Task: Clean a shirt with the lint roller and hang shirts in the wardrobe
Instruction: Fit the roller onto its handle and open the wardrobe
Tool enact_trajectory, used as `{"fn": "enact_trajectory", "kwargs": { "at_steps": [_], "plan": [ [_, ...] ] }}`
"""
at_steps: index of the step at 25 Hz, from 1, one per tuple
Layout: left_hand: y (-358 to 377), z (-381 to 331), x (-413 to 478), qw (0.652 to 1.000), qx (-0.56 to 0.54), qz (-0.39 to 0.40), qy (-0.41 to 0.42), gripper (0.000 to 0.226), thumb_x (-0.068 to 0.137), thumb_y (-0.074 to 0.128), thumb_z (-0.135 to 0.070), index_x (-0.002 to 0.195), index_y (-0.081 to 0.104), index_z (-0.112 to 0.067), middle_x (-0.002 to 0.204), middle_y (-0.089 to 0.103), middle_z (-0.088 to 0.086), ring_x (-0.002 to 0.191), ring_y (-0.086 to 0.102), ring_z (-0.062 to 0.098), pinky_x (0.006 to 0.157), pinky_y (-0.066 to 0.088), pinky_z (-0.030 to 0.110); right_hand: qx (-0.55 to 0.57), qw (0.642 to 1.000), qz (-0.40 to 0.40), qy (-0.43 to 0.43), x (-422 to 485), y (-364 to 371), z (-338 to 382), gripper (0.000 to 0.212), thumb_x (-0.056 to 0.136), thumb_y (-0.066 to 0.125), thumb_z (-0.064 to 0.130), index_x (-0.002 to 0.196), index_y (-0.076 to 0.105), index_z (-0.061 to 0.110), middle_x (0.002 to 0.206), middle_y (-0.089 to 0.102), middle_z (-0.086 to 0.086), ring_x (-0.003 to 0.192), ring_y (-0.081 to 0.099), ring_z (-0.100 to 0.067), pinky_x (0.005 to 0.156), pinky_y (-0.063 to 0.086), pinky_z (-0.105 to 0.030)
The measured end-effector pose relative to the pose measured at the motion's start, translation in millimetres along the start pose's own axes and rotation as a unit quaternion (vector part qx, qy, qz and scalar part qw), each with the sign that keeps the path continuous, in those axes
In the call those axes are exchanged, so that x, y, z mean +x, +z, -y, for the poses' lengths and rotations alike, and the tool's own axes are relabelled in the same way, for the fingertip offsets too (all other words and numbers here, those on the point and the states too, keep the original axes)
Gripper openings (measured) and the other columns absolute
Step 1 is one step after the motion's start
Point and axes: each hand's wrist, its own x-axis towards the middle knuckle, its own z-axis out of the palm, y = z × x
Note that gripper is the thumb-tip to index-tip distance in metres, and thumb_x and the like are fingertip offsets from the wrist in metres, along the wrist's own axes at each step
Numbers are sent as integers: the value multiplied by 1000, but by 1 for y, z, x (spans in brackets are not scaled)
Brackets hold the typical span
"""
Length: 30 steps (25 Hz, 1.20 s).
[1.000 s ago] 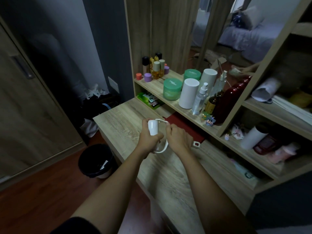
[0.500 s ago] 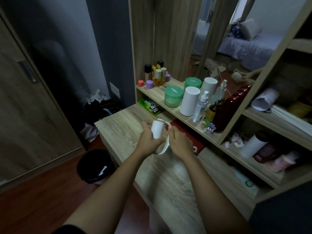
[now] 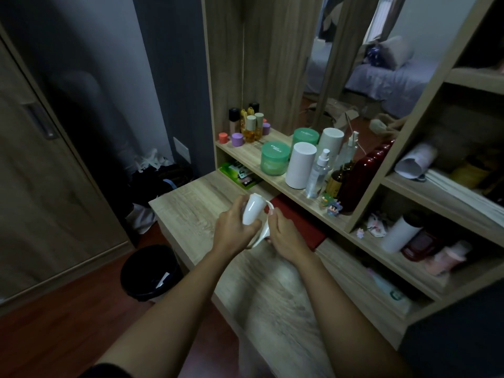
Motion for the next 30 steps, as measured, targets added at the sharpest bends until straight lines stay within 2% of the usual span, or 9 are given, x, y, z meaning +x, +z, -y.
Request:
{"fn": "enact_trajectory", "kwargs": {
  "at_steps": [4, 9, 12, 14, 17, 21, 23, 26, 30],
  "plan": [
    [-6, -2, 4, 998, 51, 10, 46, 54, 72, 63, -34, 122, 46, -25, 98, 69, 7, 83, 65, 28, 70, 53, 40, 6, 999, 11, 29, -10, -3, -8, 35, 99, 21, 42, 85, 50, 31, 68, 62, 6, 58, 57, -5, 67, 42, -29],
    [-18, -13, 25, 987, 113, 87, 67, 60, 80, 66, -35, 132, 43, -18, 127, 57, 10, 111, 57, 29, 84, 46, 36, 49, 997, -30, 45, -15, 3, -23, 59, 96, 24, 48, 100, 67, 9, 94, 72, -7, 90, 66, -20, 78, 49, -34],
    [-28, -15, 28, 995, 67, -63, 38, 46, 93, 50, -28, 135, 44, -11, 141, 45, 11, 127, 43, 26, 101, 36, 35, 35, 995, -85, 50, -13, 2, -33, 70, 86, 19, 60, 98, 68, 11, 85, 69, 1, 90, 68, -25, 75, 52, -34],
    [-31, -13, 16, 979, 114, -76, 151, 43, 98, 34, -35, 132, 49, -14, 140, 49, 8, 129, 44, 25, 105, 32, 37, 22, 993, -92, 64, -13, -3, -37, 69, 88, 18, 56, 99, 69, 9, 81, 70, -2, 89, 67, -30, 74, 46, -32],
    [-16, 2, -9, 884, 321, 63, 333, 56, 98, 11, -47, 137, 45, -25, 144, 47, -2, 136, 36, 18, 107, 23, 48, -3, 993, -102, 63, -12, -10, -42, 65, 94, 20, 51, 98, 69, 8, 91, 72, -15, 92, 65, -31, 75, 43, -32],
    [-21, 18, 1, 948, 303, 67, 75, 75, 87, -6, -59, 146, 25, -26, 155, 28, -2, 146, 13, 22, 113, 19, 52, -13, 992, -107, 67, -13, -13, -46, 69, 94, 19, 56, 88, 68, 7, 89, 71, -16, 88, 66, -31, 76, 46, -34],
    [-26, 15, -1, 950, 276, 76, 123, 85, 83, -11, -67, 148, 19, -23, 158, 18, 0, 146, 9, 22, 115, 17, 48, -2, 991, -111, 70, -13, -14, -50, 76, 86, 14, 64, 84, 67, 10, 86, 71, -14, 86, 66, -30, 79, 50, -38],
    [-22, 4, -14, 888, 312, 142, 307, 65, 92, 0, -57, 147, 16, -26, 154, 15, -4, 144, 13, 18, 114, 18, 47, -17, 990, -117, 72, -12, -15, -47, 65, 95, 18, 52, 83, 67, 10, 86, 70, -15, 86, 65, -29, 79, 48, -38],
    [-22, 34, 10, 954, 281, 78, 74, 80, 88, -10, -60, 147, 24, -18, 157, 18, 2, 147, 7, 20, 118, 16, 47, -15, 990, -118, 70, -11, -20, -48, 61, 98, 21, 47, 75, 64, 10, 78, 69, -12, 80, 66, -29, 75, 50, -38]
  ]
}}
